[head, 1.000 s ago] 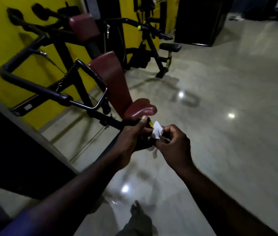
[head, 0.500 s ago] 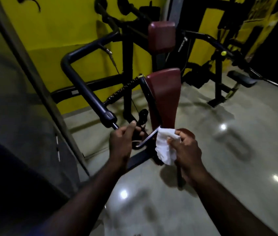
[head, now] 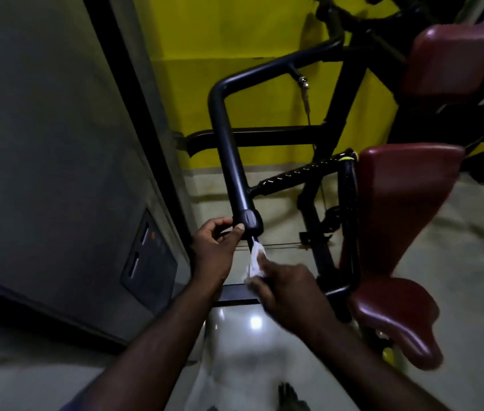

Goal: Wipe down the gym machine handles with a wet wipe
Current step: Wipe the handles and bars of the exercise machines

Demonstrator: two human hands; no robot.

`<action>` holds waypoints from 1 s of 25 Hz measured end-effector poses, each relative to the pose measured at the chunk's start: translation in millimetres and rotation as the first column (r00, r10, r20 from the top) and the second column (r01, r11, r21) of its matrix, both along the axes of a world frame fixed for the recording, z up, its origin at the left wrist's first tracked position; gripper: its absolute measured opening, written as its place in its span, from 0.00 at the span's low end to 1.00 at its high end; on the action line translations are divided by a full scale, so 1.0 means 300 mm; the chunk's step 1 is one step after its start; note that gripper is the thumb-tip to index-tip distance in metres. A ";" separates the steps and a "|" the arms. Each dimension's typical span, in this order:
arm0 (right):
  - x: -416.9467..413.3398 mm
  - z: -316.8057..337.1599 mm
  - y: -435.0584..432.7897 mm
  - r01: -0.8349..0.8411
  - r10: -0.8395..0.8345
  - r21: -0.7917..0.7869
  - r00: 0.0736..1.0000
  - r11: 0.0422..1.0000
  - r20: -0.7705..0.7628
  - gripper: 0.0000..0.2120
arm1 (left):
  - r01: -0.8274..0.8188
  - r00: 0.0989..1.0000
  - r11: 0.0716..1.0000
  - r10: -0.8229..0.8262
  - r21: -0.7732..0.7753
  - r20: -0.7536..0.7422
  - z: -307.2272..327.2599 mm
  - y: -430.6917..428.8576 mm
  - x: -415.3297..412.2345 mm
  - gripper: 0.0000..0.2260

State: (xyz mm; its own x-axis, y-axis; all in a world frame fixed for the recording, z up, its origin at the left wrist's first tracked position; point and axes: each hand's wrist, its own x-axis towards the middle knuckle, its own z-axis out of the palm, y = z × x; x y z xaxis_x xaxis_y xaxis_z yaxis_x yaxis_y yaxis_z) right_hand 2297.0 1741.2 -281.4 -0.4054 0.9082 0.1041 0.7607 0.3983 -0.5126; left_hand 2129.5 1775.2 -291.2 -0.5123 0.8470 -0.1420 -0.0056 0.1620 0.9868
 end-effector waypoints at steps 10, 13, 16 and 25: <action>-0.146 -0.036 0.271 -0.062 -0.674 -0.884 0.623 0.464 -0.397 0.12 | -0.081 0.977 0.980 0.042 -0.182 -0.209 0.041 0.072 -0.021 0.18; -0.185 -0.037 0.296 -0.102 -0.629 -0.897 0.679 0.430 -0.379 0.12 | -0.085 0.976 0.977 0.041 -0.197 -0.214 0.042 0.074 -0.025 0.18; -0.142 -0.036 0.224 0.127 -0.495 -0.682 0.783 0.720 -0.377 0.14 | -0.069 0.982 0.981 0.035 -0.181 -0.185 0.032 0.071 -0.025 0.17; -0.076 -0.012 0.142 0.341 -0.543 -0.457 0.711 0.822 -0.447 0.13 | 0.014 0.988 0.987 -0.039 -0.161 -0.152 0.032 0.080 -0.055 0.19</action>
State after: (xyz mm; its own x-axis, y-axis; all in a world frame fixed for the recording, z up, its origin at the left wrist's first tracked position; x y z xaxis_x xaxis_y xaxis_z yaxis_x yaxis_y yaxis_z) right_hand 2274.3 1783.8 -285.0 0.0852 0.9844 -0.1540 0.3609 -0.1746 -0.9161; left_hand 2113.1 1799.3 -281.7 -0.5163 0.8335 -0.1970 0.1513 0.3152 0.9369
